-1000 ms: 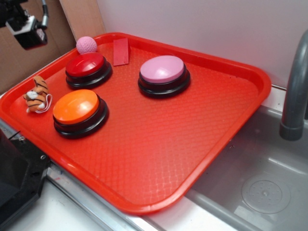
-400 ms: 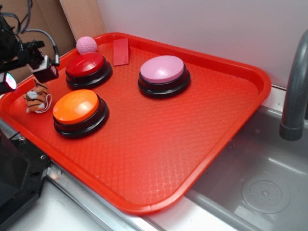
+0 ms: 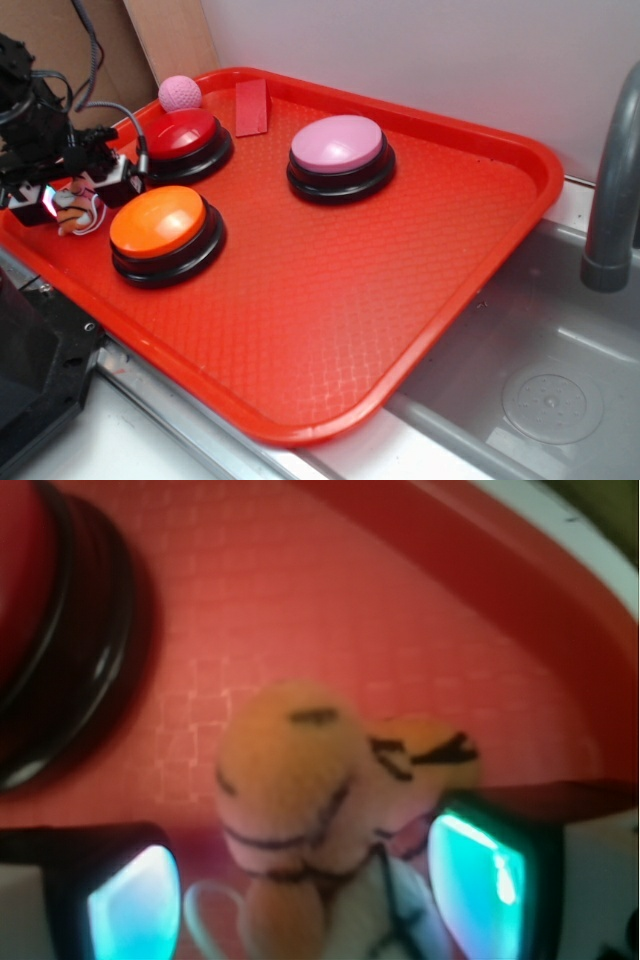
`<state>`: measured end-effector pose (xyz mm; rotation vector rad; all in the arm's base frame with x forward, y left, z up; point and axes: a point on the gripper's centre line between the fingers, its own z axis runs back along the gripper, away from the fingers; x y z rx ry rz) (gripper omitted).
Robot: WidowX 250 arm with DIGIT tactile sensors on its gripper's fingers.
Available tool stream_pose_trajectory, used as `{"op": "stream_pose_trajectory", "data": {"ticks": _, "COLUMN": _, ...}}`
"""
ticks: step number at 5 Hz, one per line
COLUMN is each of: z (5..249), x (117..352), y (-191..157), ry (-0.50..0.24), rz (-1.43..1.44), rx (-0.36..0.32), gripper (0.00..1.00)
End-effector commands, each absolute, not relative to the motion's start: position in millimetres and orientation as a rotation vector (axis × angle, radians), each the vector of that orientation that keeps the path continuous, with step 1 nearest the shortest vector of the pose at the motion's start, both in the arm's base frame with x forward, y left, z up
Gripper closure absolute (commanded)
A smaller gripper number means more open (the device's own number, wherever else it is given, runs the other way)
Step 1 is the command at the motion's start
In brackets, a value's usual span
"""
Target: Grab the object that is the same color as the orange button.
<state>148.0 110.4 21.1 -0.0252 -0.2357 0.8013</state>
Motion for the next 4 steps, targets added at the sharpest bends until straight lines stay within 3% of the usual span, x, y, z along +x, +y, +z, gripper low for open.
{"op": "stream_pose_trajectory", "data": {"ticks": 1, "z": 25.7, "x": 145.7, "y": 118.6, "ry": -0.265, "rz": 0.831, "rx": -0.038, "gripper": 1.00}}
{"op": "stream_pose_trajectory", "data": {"ticks": 2, "z": 49.3, "x": 155.0, "y": 115.5, "ry": -0.209, "rz": 0.761, "rx": -0.046, "gripper": 1.00}}
{"op": "stream_pose_trajectory", "data": {"ticks": 3, "z": 89.4, "x": 174.8, "y": 102.1, "ry": -0.195, "rz": 0.680, "rx": -0.059, "gripper": 1.00}}
{"op": "stream_pose_trajectory", "data": {"ticks": 4, "z": 127.2, "x": 198.5, "y": 67.1, "ry": -0.187, "rz": 0.548, "rx": -0.087, "gripper": 1.00}}
